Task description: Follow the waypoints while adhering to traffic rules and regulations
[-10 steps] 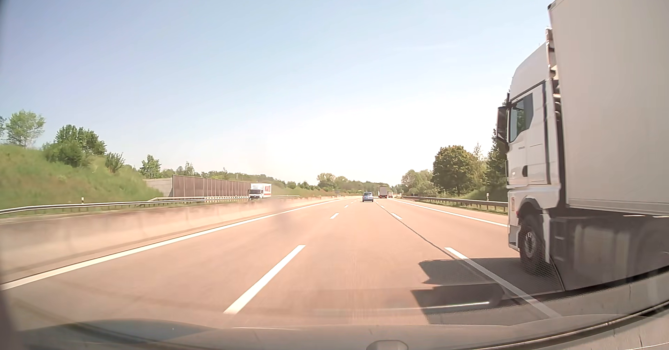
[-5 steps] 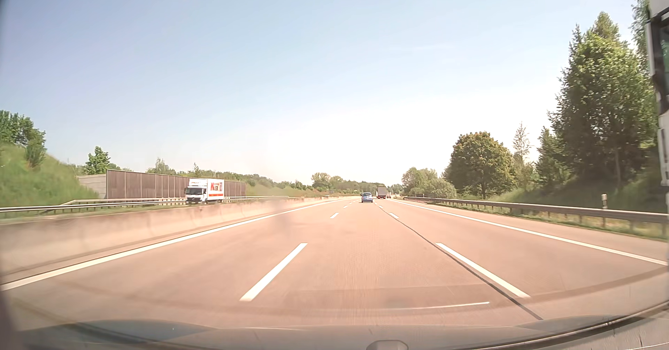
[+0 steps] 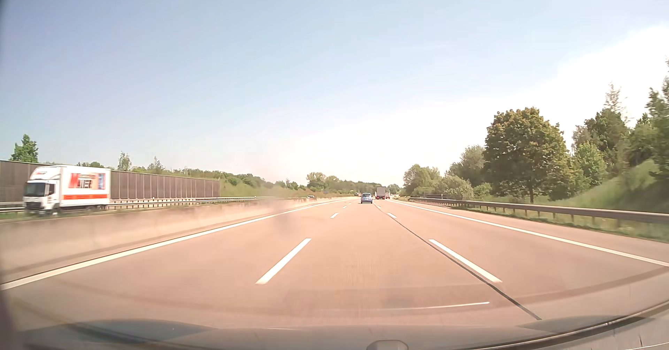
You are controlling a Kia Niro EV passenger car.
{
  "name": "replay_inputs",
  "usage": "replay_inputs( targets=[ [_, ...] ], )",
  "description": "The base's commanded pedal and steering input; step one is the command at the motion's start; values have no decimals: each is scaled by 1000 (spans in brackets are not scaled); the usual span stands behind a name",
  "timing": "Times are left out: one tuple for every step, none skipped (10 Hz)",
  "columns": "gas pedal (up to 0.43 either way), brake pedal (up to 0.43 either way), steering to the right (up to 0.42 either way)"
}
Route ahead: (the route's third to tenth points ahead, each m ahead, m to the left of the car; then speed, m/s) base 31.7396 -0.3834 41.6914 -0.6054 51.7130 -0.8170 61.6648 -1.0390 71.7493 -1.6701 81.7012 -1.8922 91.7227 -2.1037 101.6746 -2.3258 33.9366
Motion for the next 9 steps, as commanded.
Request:
replay_inputs(
  targets=[
    [378,0,4],
    [378,0,2],
    [378,0,0],
    [378,0,0],
    [378,0,0],
    [378,0,0],
    [378,0,-1],
    [378,0,-1],
    [378,0,-1]
  ],
)
